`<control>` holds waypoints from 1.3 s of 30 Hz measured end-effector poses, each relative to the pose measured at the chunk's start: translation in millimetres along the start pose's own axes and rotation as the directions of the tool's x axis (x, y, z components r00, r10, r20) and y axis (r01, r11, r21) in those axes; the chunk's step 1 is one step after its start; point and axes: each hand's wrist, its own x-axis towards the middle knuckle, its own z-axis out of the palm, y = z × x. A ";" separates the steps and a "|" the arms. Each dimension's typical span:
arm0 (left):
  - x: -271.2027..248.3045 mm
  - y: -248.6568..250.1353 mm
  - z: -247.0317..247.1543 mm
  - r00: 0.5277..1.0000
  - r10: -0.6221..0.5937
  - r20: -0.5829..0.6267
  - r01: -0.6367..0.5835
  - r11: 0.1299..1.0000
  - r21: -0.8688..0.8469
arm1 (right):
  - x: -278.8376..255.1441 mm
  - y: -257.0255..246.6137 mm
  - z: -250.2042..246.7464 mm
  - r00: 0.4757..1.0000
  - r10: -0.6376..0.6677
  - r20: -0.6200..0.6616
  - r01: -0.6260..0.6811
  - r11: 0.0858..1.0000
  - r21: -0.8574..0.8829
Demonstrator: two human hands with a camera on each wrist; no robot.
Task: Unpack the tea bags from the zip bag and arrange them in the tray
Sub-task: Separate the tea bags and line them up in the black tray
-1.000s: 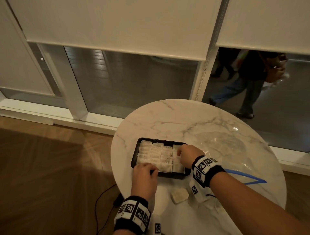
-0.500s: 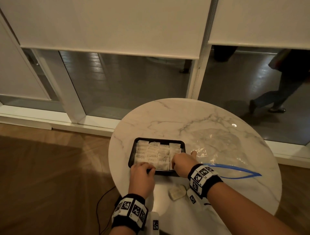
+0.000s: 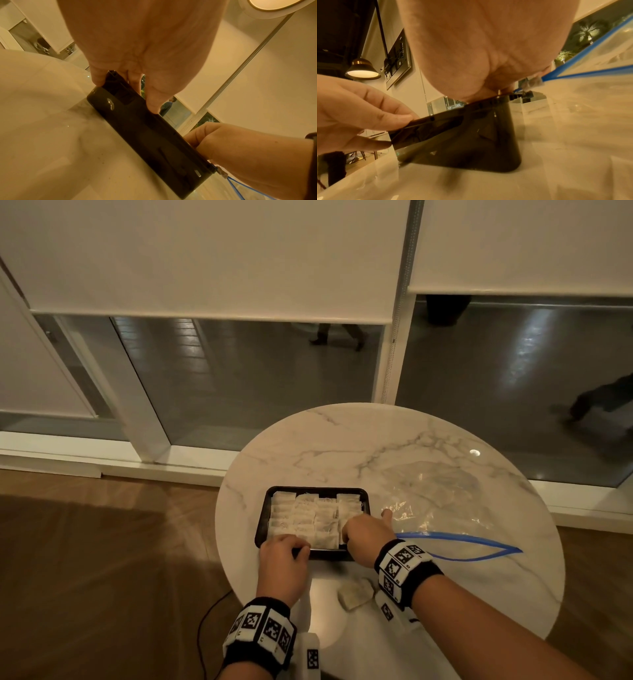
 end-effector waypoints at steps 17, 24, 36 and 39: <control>-32.9 69.3 8.7 0.975 0.064 0.211 -0.050 0.996 -0.070 | -80.3 79.8 30.5 0.927 0.342 -0.153 -0.097 0.615 0.782; -50.7 82.7 54.5 0.876 0.173 0.450 -0.283 0.940 0.190 | -84.6 101.5 50.4 0.882 0.468 0.053 -0.389 0.661 0.641; -33.5 94.8 85.8 0.896 0.093 0.435 -0.315 0.824 0.471 | -78.9 86.5 63.8 0.905 0.419 0.080 -0.378 0.700 0.606; -34.4 99.1 85.6 0.901 0.082 0.427 -0.321 0.788 0.525 | -78.1 87.1 68.2 0.904 0.427 0.012 -0.353 0.731 0.584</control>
